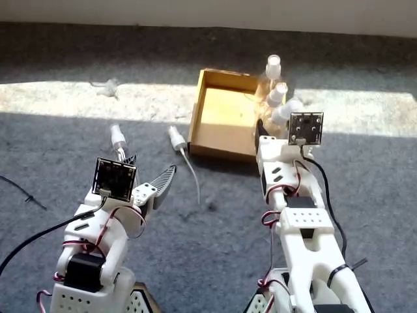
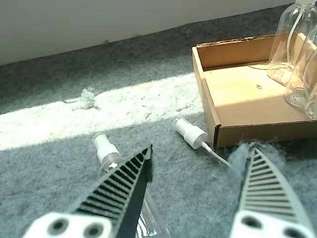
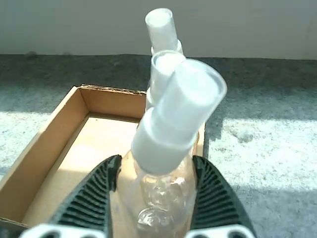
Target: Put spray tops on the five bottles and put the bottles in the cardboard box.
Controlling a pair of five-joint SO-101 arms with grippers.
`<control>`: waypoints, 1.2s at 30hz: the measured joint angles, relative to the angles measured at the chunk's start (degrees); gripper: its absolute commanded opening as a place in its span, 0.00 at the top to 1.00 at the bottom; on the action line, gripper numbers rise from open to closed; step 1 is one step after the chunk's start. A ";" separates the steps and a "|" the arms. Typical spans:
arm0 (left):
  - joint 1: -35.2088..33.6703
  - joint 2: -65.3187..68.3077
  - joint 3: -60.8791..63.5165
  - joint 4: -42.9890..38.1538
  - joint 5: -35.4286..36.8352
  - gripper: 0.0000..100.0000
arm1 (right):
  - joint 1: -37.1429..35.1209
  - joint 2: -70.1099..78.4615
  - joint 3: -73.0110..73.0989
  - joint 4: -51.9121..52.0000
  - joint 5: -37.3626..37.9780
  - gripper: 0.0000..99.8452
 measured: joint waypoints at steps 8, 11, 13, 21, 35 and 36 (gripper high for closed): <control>0.00 0.00 0.00 0.00 0.00 0.73 | 0.00 3.87 -0.09 -0.18 0.00 0.99; 0.00 0.00 0.00 0.00 0.00 0.73 | 0.00 5.27 -1.58 -0.18 0.00 0.99; 0.00 0.00 0.00 0.00 0.00 0.73 | 0.00 5.45 -2.02 -0.18 0.00 0.99; 0.00 0.00 0.00 0.00 0.00 0.73 | 0.00 5.45 -2.02 -0.18 0.00 0.92; 0.00 0.00 0.00 0.00 0.00 0.73 | 0.00 5.45 -2.02 -0.18 0.00 0.88; 0.00 0.00 0.00 0.00 0.00 0.73 | 0.00 5.45 -2.02 -0.18 0.00 0.88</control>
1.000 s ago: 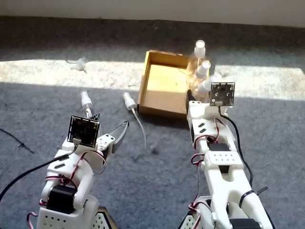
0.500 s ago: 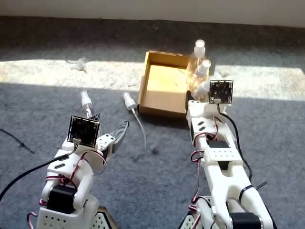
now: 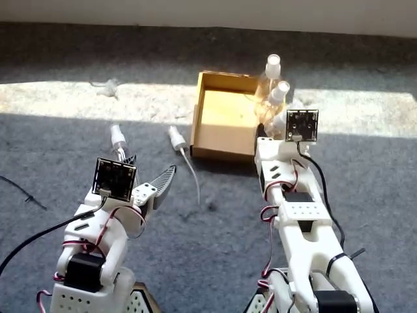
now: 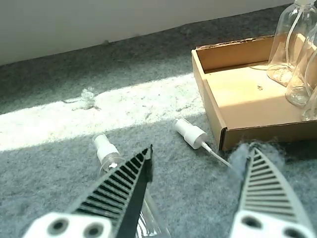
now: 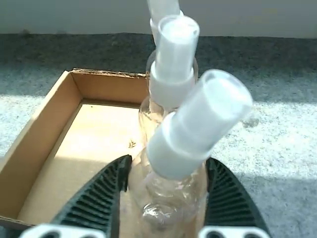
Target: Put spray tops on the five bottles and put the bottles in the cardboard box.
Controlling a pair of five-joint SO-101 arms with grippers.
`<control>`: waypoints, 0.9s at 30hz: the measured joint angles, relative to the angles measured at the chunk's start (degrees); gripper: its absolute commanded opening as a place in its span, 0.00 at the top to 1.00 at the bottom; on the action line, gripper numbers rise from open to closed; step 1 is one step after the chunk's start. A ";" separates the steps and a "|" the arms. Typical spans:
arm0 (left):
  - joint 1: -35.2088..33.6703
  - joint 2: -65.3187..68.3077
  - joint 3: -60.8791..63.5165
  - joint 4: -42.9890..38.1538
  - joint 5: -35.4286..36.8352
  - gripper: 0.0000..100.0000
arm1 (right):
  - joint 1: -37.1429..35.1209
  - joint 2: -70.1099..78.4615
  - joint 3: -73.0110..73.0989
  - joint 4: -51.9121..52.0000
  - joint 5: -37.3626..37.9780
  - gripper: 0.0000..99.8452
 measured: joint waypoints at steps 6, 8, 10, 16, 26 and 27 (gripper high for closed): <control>0.00 0.00 0.00 0.00 0.00 0.73 | -0.62 0.00 -0.09 0.09 0.00 0.88; 0.00 0.00 0.00 0.00 0.00 0.73 | -0.97 0.00 -0.09 0.09 0.00 0.88; 0.00 0.00 0.00 0.00 0.00 0.73 | -1.76 0.00 -0.09 0.09 0.00 0.87; 0.00 0.00 0.00 0.00 0.00 0.73 | -2.64 0.00 -0.09 0.09 0.00 0.80; 0.00 0.00 0.00 0.00 0.00 0.73 | -2.64 0.09 -2.64 0.09 0.00 0.79; 0.00 0.00 0.00 0.00 0.00 0.73 | -2.64 0.09 -2.64 0.09 0.00 0.79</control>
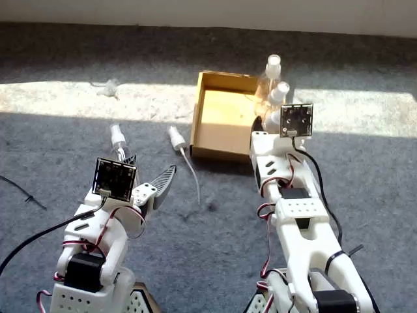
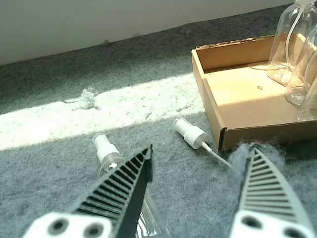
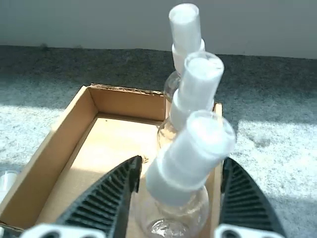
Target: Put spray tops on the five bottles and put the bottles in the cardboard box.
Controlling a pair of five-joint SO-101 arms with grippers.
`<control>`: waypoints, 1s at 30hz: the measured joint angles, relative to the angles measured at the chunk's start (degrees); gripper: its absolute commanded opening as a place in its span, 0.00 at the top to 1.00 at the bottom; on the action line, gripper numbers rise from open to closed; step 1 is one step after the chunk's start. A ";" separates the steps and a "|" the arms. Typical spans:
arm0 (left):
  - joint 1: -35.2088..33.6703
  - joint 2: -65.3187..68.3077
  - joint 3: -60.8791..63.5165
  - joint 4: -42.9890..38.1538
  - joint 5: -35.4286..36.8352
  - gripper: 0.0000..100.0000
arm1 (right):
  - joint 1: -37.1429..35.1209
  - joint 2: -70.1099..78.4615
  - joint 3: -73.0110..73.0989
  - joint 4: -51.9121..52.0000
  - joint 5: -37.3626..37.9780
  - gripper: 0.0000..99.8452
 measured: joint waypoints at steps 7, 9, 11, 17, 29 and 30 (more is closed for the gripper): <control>0.00 0.00 0.00 0.00 0.00 0.73 | 0.00 0.00 0.00 0.00 0.00 0.79; 0.00 0.00 0.00 0.00 0.00 0.73 | 0.00 0.00 0.00 0.00 0.00 0.79; 0.00 0.00 0.00 0.00 0.00 0.73 | 0.00 0.00 0.00 0.00 0.00 0.79; 0.00 0.00 0.00 0.00 0.00 0.73 | 0.00 -0.18 -1.85 1.05 0.00 0.79; 0.00 0.00 0.00 0.00 0.00 0.73 | 0.00 -6.33 -9.49 13.45 0.00 0.79; 0.00 0.00 0.00 0.00 0.00 0.73 | 0.00 -6.42 -10.73 14.33 0.00 0.79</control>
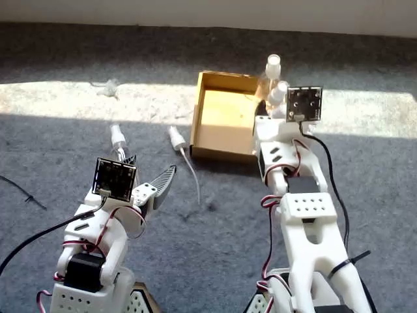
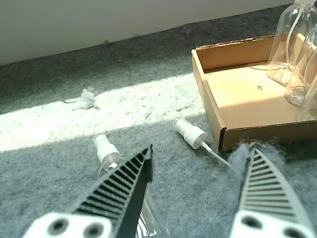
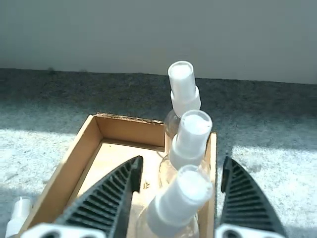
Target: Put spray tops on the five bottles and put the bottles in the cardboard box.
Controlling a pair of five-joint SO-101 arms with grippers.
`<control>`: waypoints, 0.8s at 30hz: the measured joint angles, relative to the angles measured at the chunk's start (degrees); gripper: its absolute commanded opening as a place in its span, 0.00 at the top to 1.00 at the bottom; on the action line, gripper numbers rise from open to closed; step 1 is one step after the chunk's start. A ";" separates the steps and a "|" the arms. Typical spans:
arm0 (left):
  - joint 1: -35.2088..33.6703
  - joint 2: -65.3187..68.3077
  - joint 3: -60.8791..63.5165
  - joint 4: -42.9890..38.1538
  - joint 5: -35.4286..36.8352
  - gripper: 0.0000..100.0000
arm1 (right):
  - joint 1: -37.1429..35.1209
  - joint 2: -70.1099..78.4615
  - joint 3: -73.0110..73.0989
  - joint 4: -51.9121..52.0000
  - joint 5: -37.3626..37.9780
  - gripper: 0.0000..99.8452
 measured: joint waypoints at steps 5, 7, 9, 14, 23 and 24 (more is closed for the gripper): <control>0.00 0.00 0.00 0.00 0.00 0.73 | 0.00 -0.09 -10.81 8.79 0.00 0.79; 0.00 0.00 0.00 0.00 0.00 0.73 | 0.00 -0.09 -16.26 14.42 0.00 0.79; 0.00 0.00 0.00 0.00 0.00 0.73 | 0.00 -0.09 -21.89 21.10 0.00 0.79; 0.00 0.00 0.00 0.00 0.00 0.73 | 0.00 -0.26 -32.79 38.59 0.00 0.79; -2.73 0.00 0.00 0.00 0.00 0.73 | 1.32 -0.26 -36.92 62.68 9.49 0.79; -2.73 0.00 0.00 0.00 0.00 0.73 | 2.64 -0.26 -37.45 65.49 13.01 0.79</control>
